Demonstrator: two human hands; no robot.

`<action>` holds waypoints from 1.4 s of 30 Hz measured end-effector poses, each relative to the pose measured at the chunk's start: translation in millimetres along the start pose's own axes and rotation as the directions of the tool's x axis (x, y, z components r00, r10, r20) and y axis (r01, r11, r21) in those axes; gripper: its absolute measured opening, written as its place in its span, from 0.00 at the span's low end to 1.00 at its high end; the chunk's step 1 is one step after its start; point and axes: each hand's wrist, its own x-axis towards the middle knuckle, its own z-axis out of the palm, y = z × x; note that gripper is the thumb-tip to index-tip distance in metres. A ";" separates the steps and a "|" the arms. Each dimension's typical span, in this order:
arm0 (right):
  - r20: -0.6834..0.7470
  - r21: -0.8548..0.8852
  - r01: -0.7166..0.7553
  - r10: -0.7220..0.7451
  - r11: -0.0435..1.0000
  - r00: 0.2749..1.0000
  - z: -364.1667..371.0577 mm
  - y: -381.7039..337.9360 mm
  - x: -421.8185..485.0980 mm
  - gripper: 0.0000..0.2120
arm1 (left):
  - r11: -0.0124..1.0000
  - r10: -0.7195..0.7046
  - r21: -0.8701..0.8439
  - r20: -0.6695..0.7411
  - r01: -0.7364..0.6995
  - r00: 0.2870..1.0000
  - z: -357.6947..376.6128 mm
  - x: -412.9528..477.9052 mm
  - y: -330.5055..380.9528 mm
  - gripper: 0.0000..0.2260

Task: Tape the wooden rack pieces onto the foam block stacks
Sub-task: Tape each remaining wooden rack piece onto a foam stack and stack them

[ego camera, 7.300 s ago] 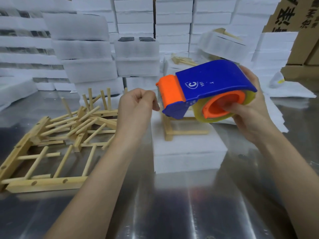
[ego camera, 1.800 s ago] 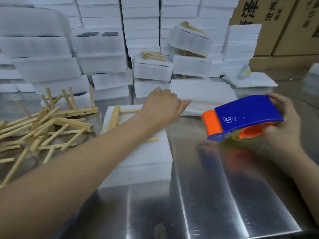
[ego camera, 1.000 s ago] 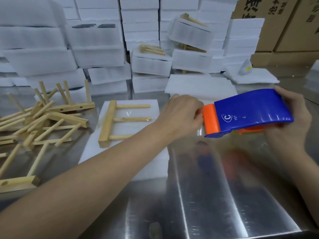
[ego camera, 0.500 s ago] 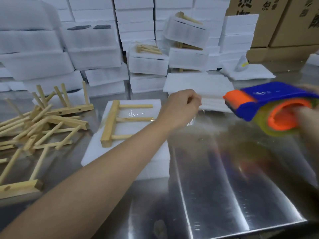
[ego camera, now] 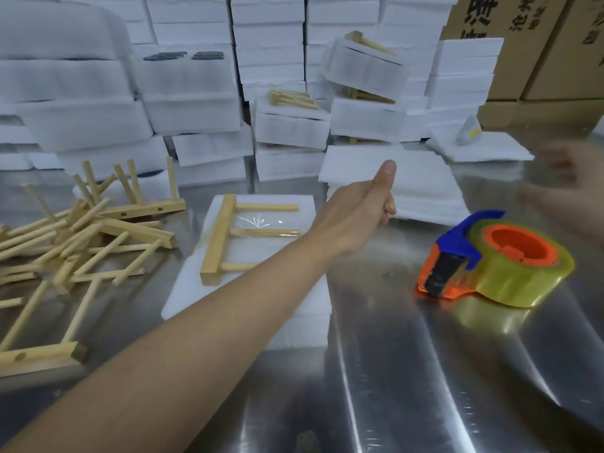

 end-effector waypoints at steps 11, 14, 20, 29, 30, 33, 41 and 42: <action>0.511 0.390 -0.321 0.087 0.863 0.855 84.9 -59.4 -24.5 0.44 | 1.000 0.026 0.017 -0.035 -0.025 0.999 -2.9 -3.7 3.0 0.32; 0.431 0.370 -0.276 0.099 0.887 0.897 91.6 -56.3 -26.7 0.47 | 0.992 0.054 0.121 -0.107 -0.041 0.993 -0.7 -4.1 3.7 0.31; 0.385 0.515 -0.330 0.131 0.791 0.914 81.9 -52.1 -27.3 0.40 | 0.953 0.094 0.295 -0.056 -0.074 0.994 1.3 -7.3 5.2 0.28; 0.337 0.058 -0.147 0.120 0.987 0.934 98.7 -55.2 -35.9 0.35 | 0.723 0.167 0.689 -0.237 0.045 0.957 6.7 -9.1 7.3 0.29; 0.356 -0.015 -0.102 0.101 0.995 0.929 103.4 -56.1 -38.9 0.34 | 0.715 0.146 0.696 -0.241 0.066 0.959 5.3 -10.8 10.0 0.29; 0.403 -0.096 -0.040 0.076 0.995 0.912 115.0 -58.0 -44.6 0.29 | 0.705 0.339 0.704 -0.228 -0.086 0.913 -15.4 -24.7 25.7 0.23; 0.503 -0.057 -0.152 0.160 0.987 0.849 125.7 -56.8 -44.3 0.32 | 0.853 -0.447 0.048 -0.447 0.520 0.775 -145.9 -51.0 -47.9 0.27; 0.513 -0.044 -0.169 0.168 0.985 0.842 127.0 -58.6 -46.4 0.32 | 0.843 -0.519 -0.078 -0.379 0.532 0.766 -146.5 -56.5 -66.2 0.25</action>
